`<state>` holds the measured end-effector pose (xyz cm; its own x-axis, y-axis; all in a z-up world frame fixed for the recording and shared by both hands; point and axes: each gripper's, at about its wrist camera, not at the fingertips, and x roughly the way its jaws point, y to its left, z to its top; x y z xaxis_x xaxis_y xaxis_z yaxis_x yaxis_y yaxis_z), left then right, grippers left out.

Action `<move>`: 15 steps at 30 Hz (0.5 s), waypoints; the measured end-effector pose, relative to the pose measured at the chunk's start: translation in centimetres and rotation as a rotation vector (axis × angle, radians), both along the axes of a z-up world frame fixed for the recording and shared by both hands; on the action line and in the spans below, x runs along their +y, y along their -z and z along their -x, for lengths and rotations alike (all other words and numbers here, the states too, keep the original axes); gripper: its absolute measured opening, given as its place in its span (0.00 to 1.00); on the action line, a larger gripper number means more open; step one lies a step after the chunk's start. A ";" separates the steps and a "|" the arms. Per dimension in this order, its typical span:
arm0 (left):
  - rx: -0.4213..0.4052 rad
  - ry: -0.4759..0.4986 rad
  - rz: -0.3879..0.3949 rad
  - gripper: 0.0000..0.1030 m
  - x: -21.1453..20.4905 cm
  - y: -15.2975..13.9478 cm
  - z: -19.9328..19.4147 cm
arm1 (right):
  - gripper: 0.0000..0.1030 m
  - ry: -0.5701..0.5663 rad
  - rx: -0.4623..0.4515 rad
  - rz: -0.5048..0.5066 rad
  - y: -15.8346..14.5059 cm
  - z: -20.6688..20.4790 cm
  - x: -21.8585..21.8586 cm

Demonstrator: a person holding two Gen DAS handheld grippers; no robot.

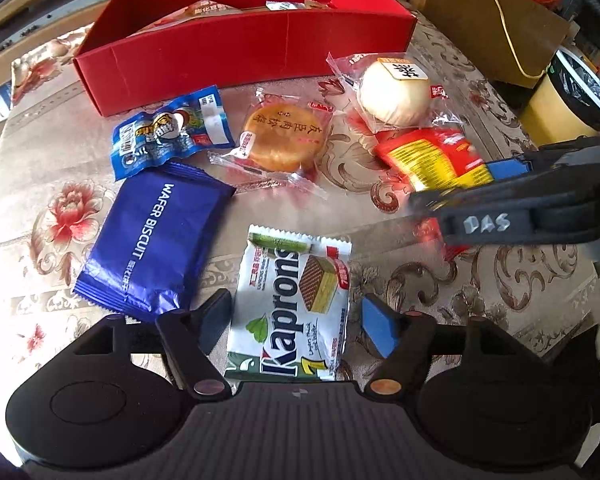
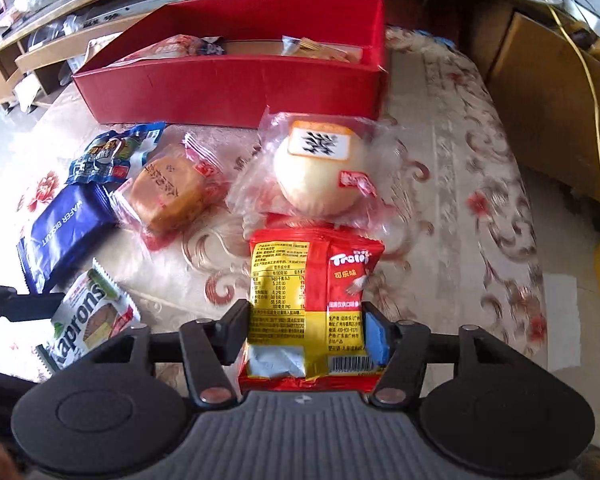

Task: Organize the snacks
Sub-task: 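Close the left gripper on the Kapron wafer while the right gripper grasps the Trolli bag, then lift the Kapron wafer and Trolli bag and carry them over the red box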

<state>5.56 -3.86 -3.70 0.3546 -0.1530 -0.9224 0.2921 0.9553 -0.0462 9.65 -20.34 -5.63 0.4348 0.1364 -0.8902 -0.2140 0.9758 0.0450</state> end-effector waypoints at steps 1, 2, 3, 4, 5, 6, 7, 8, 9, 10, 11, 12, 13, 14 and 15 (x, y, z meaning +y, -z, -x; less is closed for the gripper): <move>-0.001 -0.002 -0.002 0.65 0.0 -0.1 0.1 | 0.56 -0.003 0.000 0.003 -0.1 0.2 0.0; -0.003 -0.004 -0.001 0.64 0.0 -0.2 0.2 | 0.56 -0.011 -0.006 0.012 -0.2 0.7 0.1; -0.003 -0.006 0.003 0.64 0.0 -0.3 0.3 | 0.55 -0.018 -0.013 0.017 -0.4 1.1 0.1; -0.002 -0.005 0.009 0.63 0.1 -0.4 0.4 | 0.55 -0.025 -0.018 0.017 -0.6 1.5 0.1; -0.002 -0.004 0.011 0.63 0.1 -0.4 0.6 | 0.55 -0.028 -0.022 0.014 -0.8 2.0 0.1; -0.003 -0.001 0.010 0.63 0.0 -0.5 0.7 | 0.55 -0.029 -0.026 0.011 -1.0 2.3 0.1; -0.003 0.003 0.010 0.63 -0.1 -0.5 0.8 | 0.55 -0.028 -0.030 0.007 -1.1 2.7 0.0; -0.002 0.005 0.010 0.63 -0.2 -0.5 0.8 | 0.55 -0.026 -0.031 0.004 -1.2 2.9 -0.1; -0.002 0.006 0.011 0.63 -0.2 -0.5 0.8 | 0.55 -0.022 -0.029 0.001 -1.2 3.0 -0.2; -0.003 0.006 0.012 0.63 -0.3 -0.5 0.8 | 0.55 -0.017 -0.025 0.001 -1.1 3.1 -0.4; -0.003 0.005 0.013 0.63 -0.3 -0.4 0.7 | 0.55 -0.014 -0.021 0.005 -1.0 3.0 -0.5; -0.003 0.006 0.011 0.63 -0.3 -0.4 0.6 | 0.55 -0.010 -0.014 0.007 -0.9 3.0 -0.5; -0.005 0.007 0.009 0.64 -0.4 -0.3 0.6 | 0.55 -0.006 -0.006 0.008 -0.7 3.0 -0.6; -0.009 0.008 0.004 0.65 -0.4 -0.3 0.6 | 0.55 -0.005 0.004 0.008 -0.5 2.9 -0.6; -0.013 0.007 -0.001 0.71 -0.5 -0.2 0.5 | 0.55 -0.006 0.010 0.007 -0.4 2.8 -0.6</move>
<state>5.06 -4.32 -3.49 0.3655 -0.1542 -0.9180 0.2992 0.9533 -0.0410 6.87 -20.96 -5.25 0.4253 0.1327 -0.8953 -0.2193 0.9748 0.0403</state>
